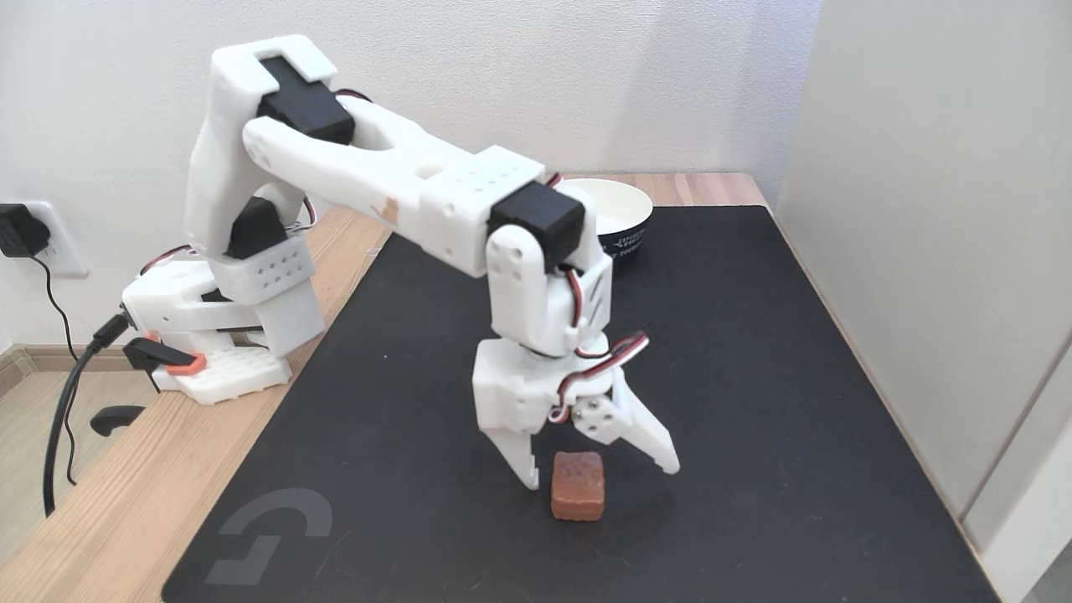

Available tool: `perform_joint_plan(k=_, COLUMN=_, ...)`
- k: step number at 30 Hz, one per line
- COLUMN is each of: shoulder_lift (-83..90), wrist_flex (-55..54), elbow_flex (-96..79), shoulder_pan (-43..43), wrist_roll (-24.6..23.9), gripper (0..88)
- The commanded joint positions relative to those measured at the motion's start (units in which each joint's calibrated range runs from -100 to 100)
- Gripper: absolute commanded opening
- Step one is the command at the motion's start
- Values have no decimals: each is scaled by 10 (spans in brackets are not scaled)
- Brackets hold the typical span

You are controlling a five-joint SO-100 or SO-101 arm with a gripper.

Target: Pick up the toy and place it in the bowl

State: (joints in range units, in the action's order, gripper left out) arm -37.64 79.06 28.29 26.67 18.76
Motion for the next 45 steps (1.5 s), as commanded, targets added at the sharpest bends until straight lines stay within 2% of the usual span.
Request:
perform_joint_plan(k=1, shoulder_lift=-2, wrist_flex=-6, elbow_flex=10, shoulder_pan=-1, wrist_roll=2, gripper=419)
perform_joint_plan(k=8, shoulder_lift=-2, wrist_flex=1, elbow_flex=7, shoulder_pan=0, wrist_roll=2, gripper=397)
perform_joint_plan(k=10, shoulder_lift=-2, wrist_flex=1, elbow_flex=9, shoulder_pan=0, wrist_roll=2, gripper=326)
perform_joint_plan(k=11, shoulder_lift=-2, wrist_flex=-2, elbow_flex=10, shoulder_pan=0, wrist_roll=2, gripper=234)
perform_joint_plan(k=16, shoulder_lift=-2, wrist_flex=1, elbow_flex=10, shoulder_pan=3, wrist_roll=0, gripper=72)
perform_joint_plan(k=24, shoulder_lift=2, wrist_flex=2, elbow_flex=7, shoulder_pan=1, wrist_roll=1, gripper=59)
perform_joint_plan(k=25, shoulder_lift=5, wrist_flex=2, elbow_flex=6, shoulder_pan=0, wrist_roll=-2, gripper=23)
perform_joint_plan(k=27, shoulder_lift=8, wrist_flex=2, elbow_flex=8, shoulder_pan=-3, wrist_roll=-4, gripper=21)
perform_joint_plan(k=33, shoulder_lift=97, wrist_flex=-14, elbow_flex=3, shoulder_pan=-55, wrist_roll=-5, gripper=21)
perform_joint_plan(k=38, shoulder_lift=246, wrist_flex=-27, elbow_flex=-29, shoulder_pan=-148, wrist_roll=-58, gripper=20)
perform_joint_plan(k=41, shoulder_lift=365, wrist_flex=-81, elbow_flex=-137, shoulder_pan=-228, wrist_roll=-98, gripper=20)
perform_joint_plan(k=45, shoulder_lift=536, wrist_flex=-194, elbow_flex=-323, shoulder_pan=-352, wrist_roll=-199, gripper=20)
